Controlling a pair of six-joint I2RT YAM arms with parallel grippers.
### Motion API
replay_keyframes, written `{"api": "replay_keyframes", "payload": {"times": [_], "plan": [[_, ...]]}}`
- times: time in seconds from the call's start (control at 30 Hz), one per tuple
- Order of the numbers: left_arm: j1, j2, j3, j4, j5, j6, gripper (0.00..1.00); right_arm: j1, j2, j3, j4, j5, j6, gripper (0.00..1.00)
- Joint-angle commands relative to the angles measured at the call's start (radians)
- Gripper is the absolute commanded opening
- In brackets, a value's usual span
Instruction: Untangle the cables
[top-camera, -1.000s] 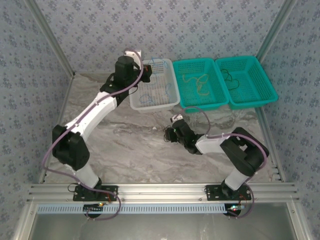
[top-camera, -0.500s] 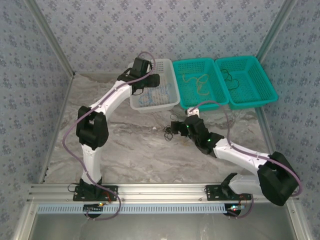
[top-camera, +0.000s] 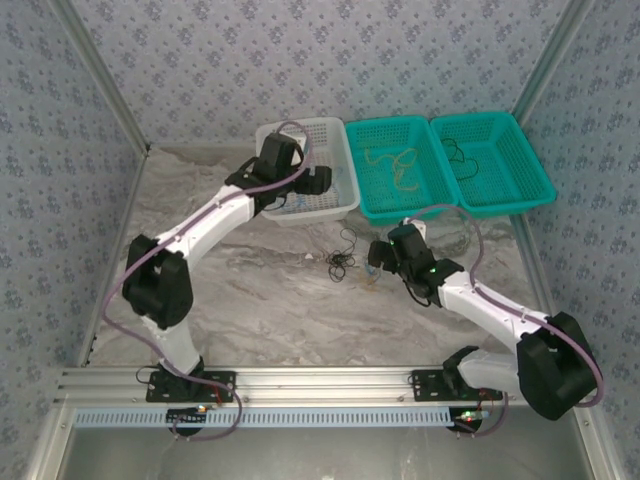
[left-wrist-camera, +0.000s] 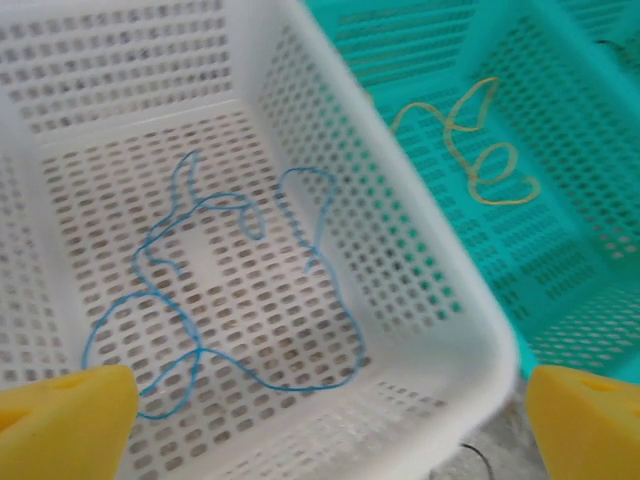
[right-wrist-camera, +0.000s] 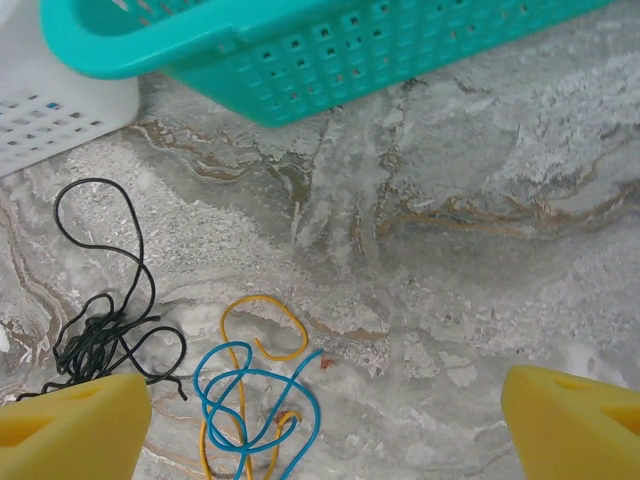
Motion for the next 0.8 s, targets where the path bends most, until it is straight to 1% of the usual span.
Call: {"api": "replay_keyframes", "payload": {"times": [0.0,0.13,0.27,0.37,0.43,0.5,0.57,0.67,0.77], "plan": [[-0.029,-0.09,-0.104,0.188,0.038,0.029,0.99,-0.025,0.008,0.03,-0.049,-0.053,0.076,0.91],[-0.059,-0.159,-0.228,0.274,0.04,0.005,0.99,-0.05,0.025,0.037,-0.077,-0.092,0.105,0.85],[-0.089,-0.2,-0.325,0.341,0.051,-0.048,0.99,-0.059,0.053,0.047,-0.078,-0.146,0.103,0.79],[-0.121,-0.216,-0.371,0.338,0.064,-0.077,0.99,-0.061,0.086,0.06,-0.076,-0.205,0.094,0.75],[-0.127,-0.215,-0.369,0.288,0.094,-0.132,0.99,-0.061,0.119,0.083,-0.087,-0.246,0.088,0.73],[-0.13,-0.211,-0.378,0.266,0.134,-0.189,0.99,-0.054,0.152,0.107,-0.113,-0.242,0.097,0.68],[-0.146,-0.212,-0.407,0.285,0.142,-0.235,0.99,-0.048,0.174,0.112,-0.108,-0.226,0.11,0.64],[-0.177,-0.203,-0.444,0.311,0.111,-0.278,0.99,-0.052,0.202,0.114,-0.101,-0.195,0.133,0.57],[-0.198,-0.177,-0.451,0.319,0.086,-0.305,0.99,-0.071,0.221,0.113,-0.07,-0.229,0.144,0.51]]}}
